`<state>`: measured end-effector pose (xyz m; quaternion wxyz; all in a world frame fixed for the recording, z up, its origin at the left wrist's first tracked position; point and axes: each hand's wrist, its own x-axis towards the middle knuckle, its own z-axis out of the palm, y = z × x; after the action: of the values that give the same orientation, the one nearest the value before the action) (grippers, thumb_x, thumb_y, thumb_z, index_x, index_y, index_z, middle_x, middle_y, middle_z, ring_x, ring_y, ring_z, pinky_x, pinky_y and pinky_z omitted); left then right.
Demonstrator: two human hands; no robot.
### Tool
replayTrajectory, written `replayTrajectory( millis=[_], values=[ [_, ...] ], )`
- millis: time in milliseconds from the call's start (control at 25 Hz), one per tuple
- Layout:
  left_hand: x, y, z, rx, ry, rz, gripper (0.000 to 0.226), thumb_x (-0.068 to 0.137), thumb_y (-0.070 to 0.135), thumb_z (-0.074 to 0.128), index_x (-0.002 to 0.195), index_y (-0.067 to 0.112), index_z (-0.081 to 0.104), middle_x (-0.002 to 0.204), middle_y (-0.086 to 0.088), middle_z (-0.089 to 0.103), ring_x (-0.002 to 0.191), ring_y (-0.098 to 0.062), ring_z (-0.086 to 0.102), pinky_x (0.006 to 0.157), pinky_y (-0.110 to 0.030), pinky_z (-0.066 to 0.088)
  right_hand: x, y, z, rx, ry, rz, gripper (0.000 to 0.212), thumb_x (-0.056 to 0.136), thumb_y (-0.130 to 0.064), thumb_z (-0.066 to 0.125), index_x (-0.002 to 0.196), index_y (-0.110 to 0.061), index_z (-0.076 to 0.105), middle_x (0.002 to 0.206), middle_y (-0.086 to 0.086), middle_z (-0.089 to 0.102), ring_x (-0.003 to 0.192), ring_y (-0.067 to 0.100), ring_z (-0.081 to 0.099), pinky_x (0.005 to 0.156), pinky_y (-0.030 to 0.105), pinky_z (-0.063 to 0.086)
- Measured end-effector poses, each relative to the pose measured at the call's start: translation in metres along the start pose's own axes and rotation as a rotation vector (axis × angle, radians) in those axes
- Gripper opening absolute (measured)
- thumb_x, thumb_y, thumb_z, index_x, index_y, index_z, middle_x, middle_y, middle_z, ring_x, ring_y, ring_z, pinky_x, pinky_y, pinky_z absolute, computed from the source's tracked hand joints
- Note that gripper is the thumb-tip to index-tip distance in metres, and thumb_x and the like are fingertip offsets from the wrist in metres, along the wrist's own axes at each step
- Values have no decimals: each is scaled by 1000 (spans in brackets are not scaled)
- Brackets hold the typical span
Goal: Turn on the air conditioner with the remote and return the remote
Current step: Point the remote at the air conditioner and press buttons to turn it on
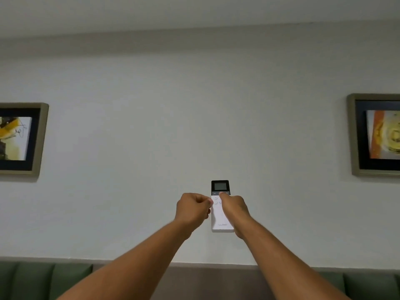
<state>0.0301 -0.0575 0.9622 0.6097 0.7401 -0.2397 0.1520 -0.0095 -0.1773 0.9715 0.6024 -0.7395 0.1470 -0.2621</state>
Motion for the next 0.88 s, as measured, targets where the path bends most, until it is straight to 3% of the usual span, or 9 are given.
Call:
replayTrajectory(
  millis=[80,160,200,240,280,360,640,880],
  values=[
    [0,3,-10,323,-30,220,27,97,27,50,82,20,72,76,6,72,71,-17,68,61,-25,53,0,-4,2,19,-6,2,29,92,-31,49,95,-8,66,83,10,71,61,25,65,49,23,45],
    [4,1,-25,735,-64,443,36,102,32,35,119,19,64,118,-2,68,114,-26,60,92,-36,51,-2,-9,8,15,-23,-15,28,92,-32,49,93,-10,66,78,8,71,58,23,65,46,22,43],
    [6,0,-35,887,-76,467,44,103,33,29,138,18,50,143,-4,53,137,-27,41,109,-39,39,-5,-12,13,11,-44,-20,28,93,-34,50,93,-11,65,78,7,70,58,23,65,45,21,42],
    [7,-1,-47,976,-77,449,50,104,34,24,150,16,33,157,-4,34,148,-25,20,118,-38,25,-10,-15,20,11,-72,-23,28,93,-35,50,93,-12,65,77,7,70,57,22,66,45,21,42],
    [7,-1,-59,1026,-71,422,54,104,35,20,154,14,20,163,-4,19,151,-22,6,120,-37,14,-15,-18,27,17,-102,-28,27,93,-36,50,92,-13,64,76,7,70,57,22,65,44,21,42],
    [2,0,-90,1109,-46,362,57,104,35,16,155,12,8,165,-4,6,151,-20,-4,122,-36,6,-28,-27,48,42,-172,-34,27,93,-36,50,90,-13,64,75,6,70,56,22,65,44,21,41],
    [-66,24,-261,1307,195,112,58,104,36,17,155,11,6,165,-5,3,151,-21,-4,119,-36,3,-119,-72,153,168,-485,-68,24,89,-32,49,81,-12,60,75,6,68,58,23,64,51,23,45],
    [-232,93,-431,1556,447,-179,58,104,35,18,155,9,7,165,-8,5,151,-21,-1,120,-36,4,-291,-134,268,302,-882,-71,27,88,-34,49,90,-10,62,81,9,69,64,26,65,52,24,46]
  ],
)
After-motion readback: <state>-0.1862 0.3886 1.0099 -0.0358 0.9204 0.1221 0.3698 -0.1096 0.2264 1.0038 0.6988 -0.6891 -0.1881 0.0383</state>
